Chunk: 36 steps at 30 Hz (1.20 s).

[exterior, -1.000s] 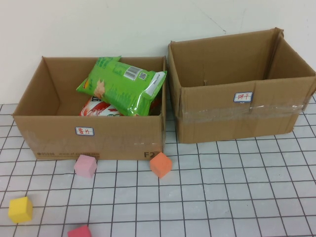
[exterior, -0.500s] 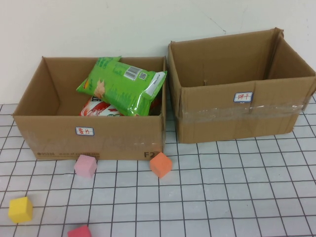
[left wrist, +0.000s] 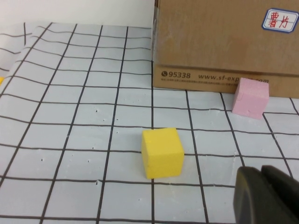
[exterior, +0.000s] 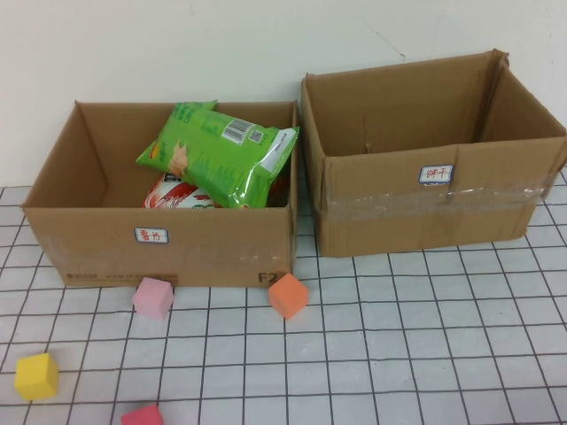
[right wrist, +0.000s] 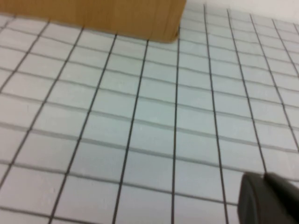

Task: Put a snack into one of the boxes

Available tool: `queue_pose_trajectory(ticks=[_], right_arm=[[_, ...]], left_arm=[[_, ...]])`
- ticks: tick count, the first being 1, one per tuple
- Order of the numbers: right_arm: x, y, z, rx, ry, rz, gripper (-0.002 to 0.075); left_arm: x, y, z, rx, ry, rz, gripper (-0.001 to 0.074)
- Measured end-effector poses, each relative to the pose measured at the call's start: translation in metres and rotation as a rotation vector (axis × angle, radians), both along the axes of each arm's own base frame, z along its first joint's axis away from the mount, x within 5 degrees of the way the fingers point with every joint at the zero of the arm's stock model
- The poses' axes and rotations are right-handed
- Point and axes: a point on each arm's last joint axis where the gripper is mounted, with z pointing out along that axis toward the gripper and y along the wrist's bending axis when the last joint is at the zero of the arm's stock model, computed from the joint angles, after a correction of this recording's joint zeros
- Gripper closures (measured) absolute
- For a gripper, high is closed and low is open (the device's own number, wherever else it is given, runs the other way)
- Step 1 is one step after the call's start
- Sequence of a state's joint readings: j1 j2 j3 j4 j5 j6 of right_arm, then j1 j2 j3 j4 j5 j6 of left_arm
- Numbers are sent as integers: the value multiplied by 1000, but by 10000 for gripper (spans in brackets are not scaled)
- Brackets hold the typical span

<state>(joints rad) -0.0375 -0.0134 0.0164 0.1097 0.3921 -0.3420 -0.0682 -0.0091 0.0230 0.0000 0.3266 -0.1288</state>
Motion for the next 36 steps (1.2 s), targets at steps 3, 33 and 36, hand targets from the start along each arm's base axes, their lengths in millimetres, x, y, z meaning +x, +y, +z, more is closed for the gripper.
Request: queue_pose_trajectory(ticks=[3,33,36], right_arm=[[0,0,0,13,-10,-7,725],[0,-6,-1,205,2,-152,725],[0,-5,-1,206,6,-129,725]], left_arm=[[0,0,0,0,0,0,736],[0,0,0,0,4,0,736],[0,0,0,0,4,0,736]])
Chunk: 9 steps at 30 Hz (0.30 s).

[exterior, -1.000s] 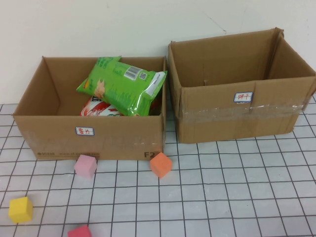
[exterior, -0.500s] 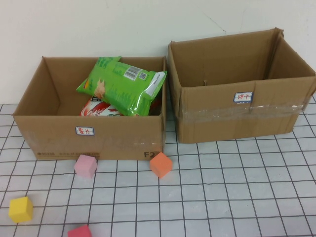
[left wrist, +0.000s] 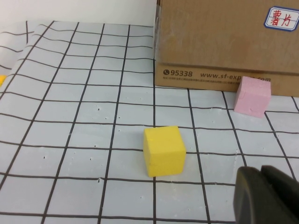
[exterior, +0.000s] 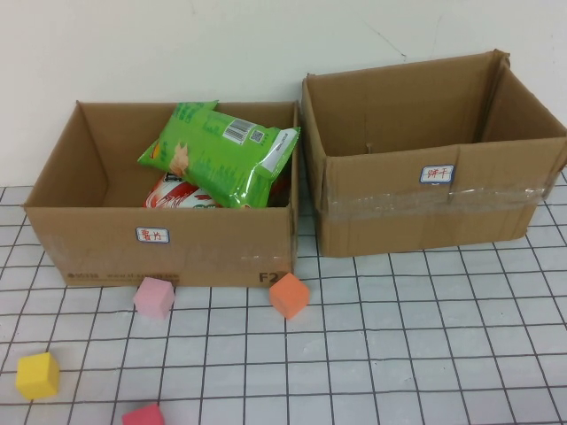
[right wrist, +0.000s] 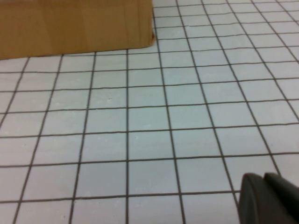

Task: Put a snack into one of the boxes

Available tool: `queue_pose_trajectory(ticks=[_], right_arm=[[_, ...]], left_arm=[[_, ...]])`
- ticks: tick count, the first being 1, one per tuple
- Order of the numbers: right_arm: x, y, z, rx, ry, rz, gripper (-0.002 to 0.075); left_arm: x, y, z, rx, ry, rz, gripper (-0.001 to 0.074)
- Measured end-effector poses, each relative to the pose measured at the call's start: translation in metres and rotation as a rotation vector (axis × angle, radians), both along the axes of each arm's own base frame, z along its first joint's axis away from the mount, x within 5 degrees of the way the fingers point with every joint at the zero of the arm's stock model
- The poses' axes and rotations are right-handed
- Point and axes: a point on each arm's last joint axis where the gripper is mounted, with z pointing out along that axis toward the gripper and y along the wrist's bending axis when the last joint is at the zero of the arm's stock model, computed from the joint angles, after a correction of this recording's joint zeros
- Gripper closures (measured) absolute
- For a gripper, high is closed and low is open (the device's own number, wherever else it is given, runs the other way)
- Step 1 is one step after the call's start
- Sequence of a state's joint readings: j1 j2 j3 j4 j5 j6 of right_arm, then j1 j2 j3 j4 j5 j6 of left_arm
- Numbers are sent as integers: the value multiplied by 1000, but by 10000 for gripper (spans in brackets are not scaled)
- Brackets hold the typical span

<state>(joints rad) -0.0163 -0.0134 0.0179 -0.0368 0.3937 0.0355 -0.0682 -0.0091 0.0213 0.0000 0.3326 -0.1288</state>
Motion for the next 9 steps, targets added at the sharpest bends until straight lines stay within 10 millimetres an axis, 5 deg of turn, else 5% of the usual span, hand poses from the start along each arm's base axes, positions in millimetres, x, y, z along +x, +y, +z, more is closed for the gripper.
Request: queue_pose_trajectory(ticks=[9], right_arm=[[0,1,0,-2,0,28,725]], left_arm=[[0,0,0,0,0,0,736]])
